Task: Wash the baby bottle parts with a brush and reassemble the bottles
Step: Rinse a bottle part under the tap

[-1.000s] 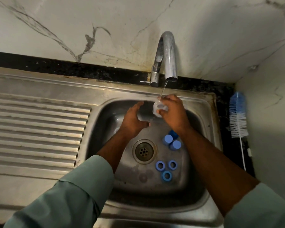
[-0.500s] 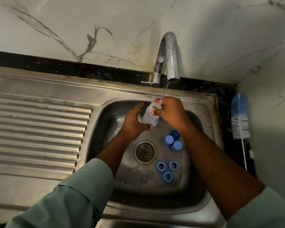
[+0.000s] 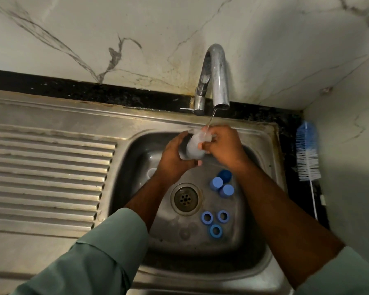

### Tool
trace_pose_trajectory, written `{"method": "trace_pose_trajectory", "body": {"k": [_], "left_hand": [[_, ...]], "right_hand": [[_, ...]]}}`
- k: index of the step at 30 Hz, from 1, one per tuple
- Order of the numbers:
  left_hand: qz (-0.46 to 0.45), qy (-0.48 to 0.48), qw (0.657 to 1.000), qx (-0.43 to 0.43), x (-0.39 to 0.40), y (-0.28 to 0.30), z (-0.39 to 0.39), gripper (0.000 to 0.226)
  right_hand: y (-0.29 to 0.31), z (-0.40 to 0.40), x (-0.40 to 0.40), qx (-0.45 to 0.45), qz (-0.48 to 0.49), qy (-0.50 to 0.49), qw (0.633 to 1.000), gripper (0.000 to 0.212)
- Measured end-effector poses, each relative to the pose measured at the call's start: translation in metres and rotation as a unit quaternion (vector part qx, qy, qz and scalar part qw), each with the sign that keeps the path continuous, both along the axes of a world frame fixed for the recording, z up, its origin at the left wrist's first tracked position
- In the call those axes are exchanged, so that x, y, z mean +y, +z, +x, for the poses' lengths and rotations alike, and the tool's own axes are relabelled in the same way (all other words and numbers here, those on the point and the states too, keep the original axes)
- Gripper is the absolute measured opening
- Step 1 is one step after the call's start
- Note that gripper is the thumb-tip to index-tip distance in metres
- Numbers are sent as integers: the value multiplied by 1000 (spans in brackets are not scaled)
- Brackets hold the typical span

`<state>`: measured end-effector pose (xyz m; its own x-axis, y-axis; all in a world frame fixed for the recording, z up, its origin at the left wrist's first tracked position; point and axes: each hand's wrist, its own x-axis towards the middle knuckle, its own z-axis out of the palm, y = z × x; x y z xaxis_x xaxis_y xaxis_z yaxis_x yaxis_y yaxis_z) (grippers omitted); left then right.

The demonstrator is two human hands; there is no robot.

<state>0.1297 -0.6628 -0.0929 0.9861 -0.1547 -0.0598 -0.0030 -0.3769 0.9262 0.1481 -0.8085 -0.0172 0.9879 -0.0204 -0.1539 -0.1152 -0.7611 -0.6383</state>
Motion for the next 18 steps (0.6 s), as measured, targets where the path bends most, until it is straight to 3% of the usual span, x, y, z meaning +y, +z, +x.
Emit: {"method": "trace_pose_trajectory", "body": {"k": [6,12,15,18], "left_hand": [[-41,-9,999,22,-5,0,0,84],[-64,-8,997,51,-7,2,3,65],[-87,-10,993,84,-9,6,2,57],[-117,33,990,76,-8,6,6,59]], "right_hand": [[0,3,2,22,7,12,1000,38],[2,3,-3,30,91,-10,995,38],[0,5,-6,43,93,26,994,32],[16,9,-11,87,181,32,979,40]]}}
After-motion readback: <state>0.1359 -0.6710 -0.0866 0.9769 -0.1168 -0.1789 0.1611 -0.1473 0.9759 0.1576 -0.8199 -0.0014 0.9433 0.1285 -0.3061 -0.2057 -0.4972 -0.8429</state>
